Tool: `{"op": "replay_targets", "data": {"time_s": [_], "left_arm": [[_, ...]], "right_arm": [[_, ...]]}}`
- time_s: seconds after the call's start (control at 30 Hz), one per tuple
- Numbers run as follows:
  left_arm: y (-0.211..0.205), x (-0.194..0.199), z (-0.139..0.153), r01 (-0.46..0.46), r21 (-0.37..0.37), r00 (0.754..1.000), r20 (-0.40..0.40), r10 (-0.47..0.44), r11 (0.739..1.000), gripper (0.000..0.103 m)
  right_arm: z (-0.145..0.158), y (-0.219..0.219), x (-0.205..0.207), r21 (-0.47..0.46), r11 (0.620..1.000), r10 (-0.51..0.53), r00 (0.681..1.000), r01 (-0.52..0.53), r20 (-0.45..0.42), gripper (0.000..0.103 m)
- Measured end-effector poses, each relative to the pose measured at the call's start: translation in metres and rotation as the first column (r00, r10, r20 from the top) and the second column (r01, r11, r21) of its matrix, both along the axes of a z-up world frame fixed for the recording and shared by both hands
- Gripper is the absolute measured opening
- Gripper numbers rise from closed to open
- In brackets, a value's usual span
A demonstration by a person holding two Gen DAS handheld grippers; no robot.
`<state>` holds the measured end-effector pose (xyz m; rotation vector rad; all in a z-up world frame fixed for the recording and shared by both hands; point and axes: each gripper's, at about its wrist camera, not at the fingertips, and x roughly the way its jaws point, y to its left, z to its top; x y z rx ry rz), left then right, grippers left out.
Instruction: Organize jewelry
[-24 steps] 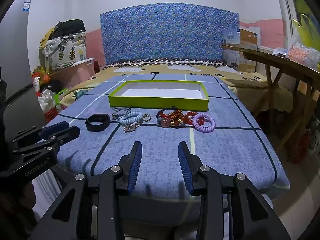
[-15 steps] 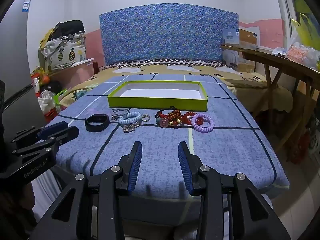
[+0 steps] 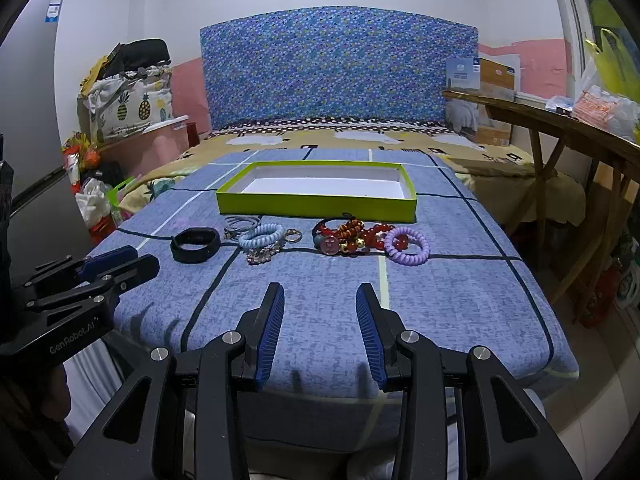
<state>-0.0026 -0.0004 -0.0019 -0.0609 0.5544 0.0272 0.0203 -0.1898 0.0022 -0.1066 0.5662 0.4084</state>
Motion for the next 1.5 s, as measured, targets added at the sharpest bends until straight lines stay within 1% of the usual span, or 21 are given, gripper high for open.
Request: {"op": "replay_targets", "data": {"time_s": [0.7,1.5], "left_arm": [[0.0005,-0.0003,0.0003,0.004,-0.002,1.0,-0.005,-0.004,1.0,0.033],[0.0006,-0.0012,0.0027,-0.004,-0.002,1.0,0.006,0.004,1.0,0.033]], "right_arm": [[-0.0008,0.0003,0.0003,-0.002,1.0,0.001,1.0,-0.001,-0.002,0.038],[-0.001,0.0007,0.0007,-0.001,1.0,0.001,1.0,-0.001,0.0,0.038]]}}
